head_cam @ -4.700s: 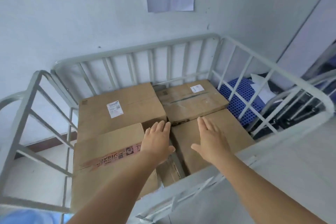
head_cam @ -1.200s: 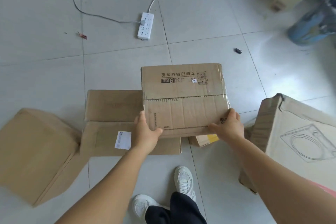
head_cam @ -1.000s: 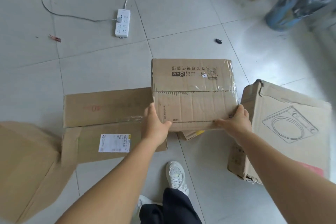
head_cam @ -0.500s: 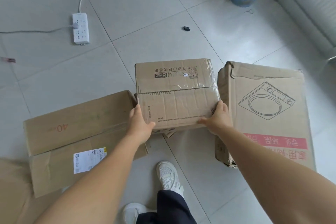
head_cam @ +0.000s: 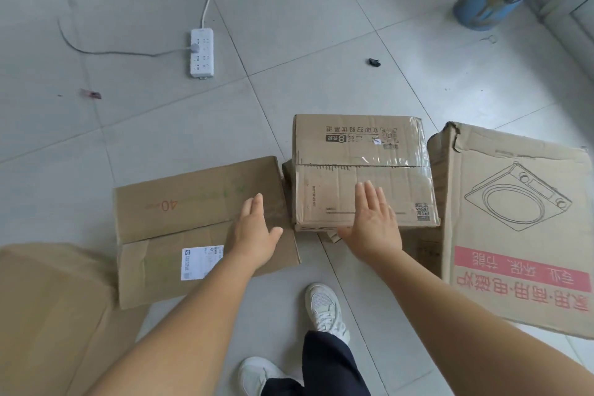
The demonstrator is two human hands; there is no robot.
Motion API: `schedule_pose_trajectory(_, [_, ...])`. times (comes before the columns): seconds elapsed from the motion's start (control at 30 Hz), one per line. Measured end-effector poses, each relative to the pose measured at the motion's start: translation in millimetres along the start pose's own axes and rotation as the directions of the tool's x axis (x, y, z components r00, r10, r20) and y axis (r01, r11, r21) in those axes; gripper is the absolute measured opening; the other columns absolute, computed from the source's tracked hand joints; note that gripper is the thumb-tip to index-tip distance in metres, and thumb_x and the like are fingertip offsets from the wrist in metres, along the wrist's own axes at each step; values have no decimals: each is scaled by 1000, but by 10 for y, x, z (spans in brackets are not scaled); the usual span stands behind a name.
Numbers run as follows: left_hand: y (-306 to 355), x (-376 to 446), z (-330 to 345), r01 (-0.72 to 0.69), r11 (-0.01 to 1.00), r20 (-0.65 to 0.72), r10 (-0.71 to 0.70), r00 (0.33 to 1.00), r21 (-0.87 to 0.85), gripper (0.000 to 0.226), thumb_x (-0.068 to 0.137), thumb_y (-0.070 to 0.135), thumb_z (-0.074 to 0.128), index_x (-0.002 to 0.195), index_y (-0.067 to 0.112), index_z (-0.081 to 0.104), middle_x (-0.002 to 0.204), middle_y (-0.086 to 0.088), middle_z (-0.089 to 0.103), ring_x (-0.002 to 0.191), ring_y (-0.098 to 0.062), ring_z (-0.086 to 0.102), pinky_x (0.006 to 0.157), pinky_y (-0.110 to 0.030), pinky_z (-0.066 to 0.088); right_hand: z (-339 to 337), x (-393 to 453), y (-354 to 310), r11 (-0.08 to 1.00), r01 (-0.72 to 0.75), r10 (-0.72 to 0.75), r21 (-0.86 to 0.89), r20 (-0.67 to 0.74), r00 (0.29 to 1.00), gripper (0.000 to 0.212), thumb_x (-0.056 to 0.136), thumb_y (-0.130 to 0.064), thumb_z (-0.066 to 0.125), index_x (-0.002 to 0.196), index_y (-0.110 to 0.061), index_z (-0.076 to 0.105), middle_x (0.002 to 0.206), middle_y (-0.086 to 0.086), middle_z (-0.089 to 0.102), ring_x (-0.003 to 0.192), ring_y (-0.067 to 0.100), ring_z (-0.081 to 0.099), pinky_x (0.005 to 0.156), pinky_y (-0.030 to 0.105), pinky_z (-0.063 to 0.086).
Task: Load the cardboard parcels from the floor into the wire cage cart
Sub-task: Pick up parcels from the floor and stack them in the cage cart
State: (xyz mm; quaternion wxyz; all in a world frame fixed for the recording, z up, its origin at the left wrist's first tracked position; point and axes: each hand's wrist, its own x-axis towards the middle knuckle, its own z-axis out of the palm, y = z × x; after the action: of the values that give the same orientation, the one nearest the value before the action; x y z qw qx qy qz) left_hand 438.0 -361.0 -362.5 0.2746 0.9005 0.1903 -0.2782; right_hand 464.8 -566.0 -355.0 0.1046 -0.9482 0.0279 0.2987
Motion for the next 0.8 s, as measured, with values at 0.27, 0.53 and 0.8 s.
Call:
schedule_pose_trajectory(0.27, [-1311, -385, -466, 167, 986, -71, -165, 984, 28, 77, 95, 35, 54, 155, 18, 10, 160, 2, 13, 144, -22, 22, 112, -34, 28, 433, -268, -1067, 980, 197, -197, -29, 20, 980, 87, 96, -41, 52, 156, -17, -6, 164, 0, -8, 151, 19, -10, 123, 35, 0])
schedule_pose_trajectory(0.53, [-2495, -330, -528, 343, 939, -121, -337, 934, 34, 77, 95, 38, 53, 154, 14, 10, 160, -4, 16, 145, -25, 22, 114, -35, 26, 1140, 17, -1656, 981, 192, -187, -34, 108, 976, 92, 93, -41, 59, 156, -13, -2, 164, 2, 0, 151, 20, -2, 121, 33, 7])
schedule_pose_trajectory(0.8, [-3082, 328, -255, 438, 898, -101, -438, 893, -21, 84, 92, 42, 57, 155, 19, 7, 162, -6, 7, 146, -29, 19, 115, -40, 26, 1665, 762, -1724, 999, -31, 33, -14, 164, 986, 102, 91, -40, 63, 154, -15, -12, 162, 16, -10, 150, 31, 1, 119, 38, 13])
